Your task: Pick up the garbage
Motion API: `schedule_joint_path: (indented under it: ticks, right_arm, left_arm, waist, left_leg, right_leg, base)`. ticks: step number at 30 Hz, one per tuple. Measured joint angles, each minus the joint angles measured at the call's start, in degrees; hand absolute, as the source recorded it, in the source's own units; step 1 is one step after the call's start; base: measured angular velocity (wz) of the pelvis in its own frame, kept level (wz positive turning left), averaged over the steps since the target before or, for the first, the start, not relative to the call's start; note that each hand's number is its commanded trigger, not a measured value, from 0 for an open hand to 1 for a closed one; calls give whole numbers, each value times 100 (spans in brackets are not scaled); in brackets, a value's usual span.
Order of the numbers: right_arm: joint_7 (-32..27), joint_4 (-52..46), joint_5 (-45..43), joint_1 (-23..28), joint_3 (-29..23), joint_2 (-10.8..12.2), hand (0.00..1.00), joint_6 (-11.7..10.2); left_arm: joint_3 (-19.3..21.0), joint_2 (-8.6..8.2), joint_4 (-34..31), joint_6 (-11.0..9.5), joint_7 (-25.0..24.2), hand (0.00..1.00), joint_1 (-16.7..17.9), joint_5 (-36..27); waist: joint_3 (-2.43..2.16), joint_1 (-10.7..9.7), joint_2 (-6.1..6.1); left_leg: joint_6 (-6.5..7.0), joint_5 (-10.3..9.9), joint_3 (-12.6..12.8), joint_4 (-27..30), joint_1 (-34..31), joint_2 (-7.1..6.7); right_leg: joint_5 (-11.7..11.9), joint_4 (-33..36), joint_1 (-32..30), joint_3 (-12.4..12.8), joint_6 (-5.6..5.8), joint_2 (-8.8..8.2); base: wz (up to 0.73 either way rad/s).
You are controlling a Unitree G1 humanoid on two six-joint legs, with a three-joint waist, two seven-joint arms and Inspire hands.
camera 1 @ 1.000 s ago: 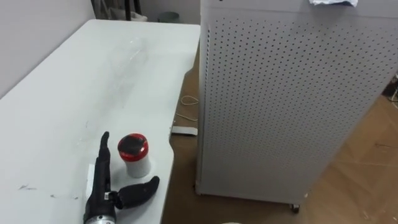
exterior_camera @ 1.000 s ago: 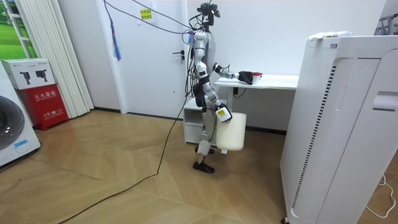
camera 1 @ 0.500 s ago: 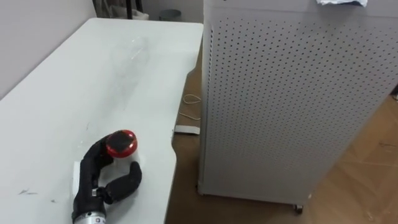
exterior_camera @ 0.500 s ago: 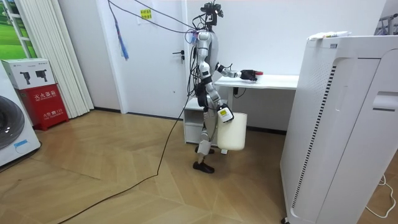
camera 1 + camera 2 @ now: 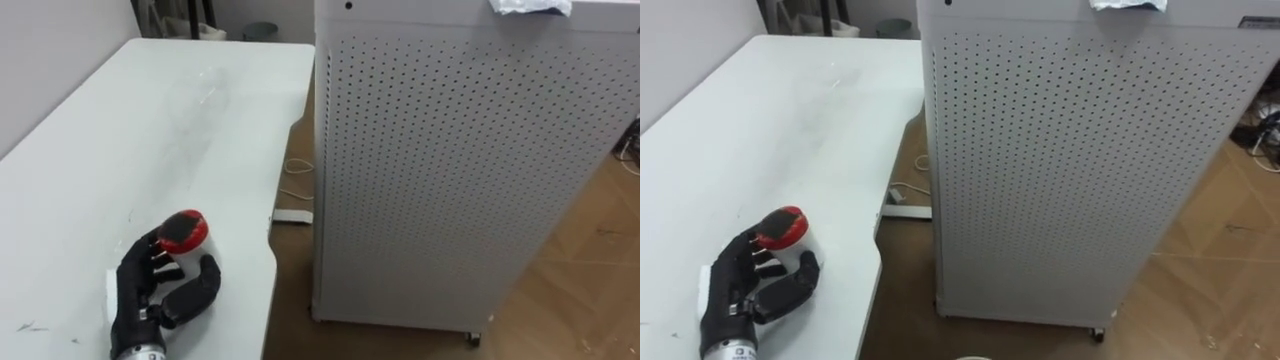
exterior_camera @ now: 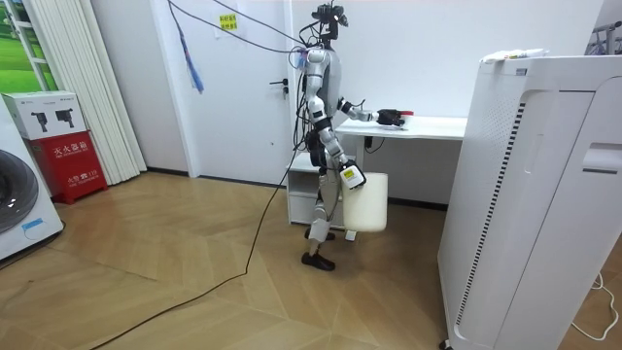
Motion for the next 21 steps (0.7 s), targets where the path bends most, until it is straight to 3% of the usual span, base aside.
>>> schedule_joint_path:
  ticks: [7, 10, 14, 18, 21]
  right_arm:
    - [-50, 42, 18, 4, 55, 15, 100, 0]
    - [-55, 39, 82, -4, 50, 16, 100, 0]
    - [-55, 27, 77, -71, 49, 37, 100, 0]
    - [-59, 27, 74, -154, 45, 35, 100, 1]
    - [-101, 16, 77, -232, -11, 30, 100, -2]
  left_arm:
    - [-52, -30, -56, 32, -189, 100, -43, -238]
    - [-223, -20, -329, 214, -376, 100, -36, -332]
    - [-783, -78, -1004, 493, -912, 100, -37, -332]
    - [-1404, -201, -1422, 531, -1477, 100, -38, -338]
    - [-1661, -190, -1499, 538, -1842, 100, -38, -383]
  waist:
    - [14, 20, -29]
    - [20, 34, -49]
    - [10, 21, -59]
    - [11, -44, -47]
    - [11, -181, -48]
  left_leg:
    - [0, 0, 2, 22, 0, -5]
    - [0, 0, -14, 30, -44, -4]
    - [1, 1, 20, 44, -180, -5]
    - [3, 2, 106, -24, -101, 16]
    - [-8, 8, 123, -104, -50, 31]
  right_leg:
    - [3, 3, 1, 52, 6, 4]
    - [2, 5, -24, 20, 7, 0]
    - [8, 30, -179, 34, 12, 0]
    - [9, 34, -184, 109, 12, 23]
    - [10, -4, -162, 112, 9, 43]
  base:
    - [0]
    - [3]
    - [-4]
    - [-13]
    - [-4]
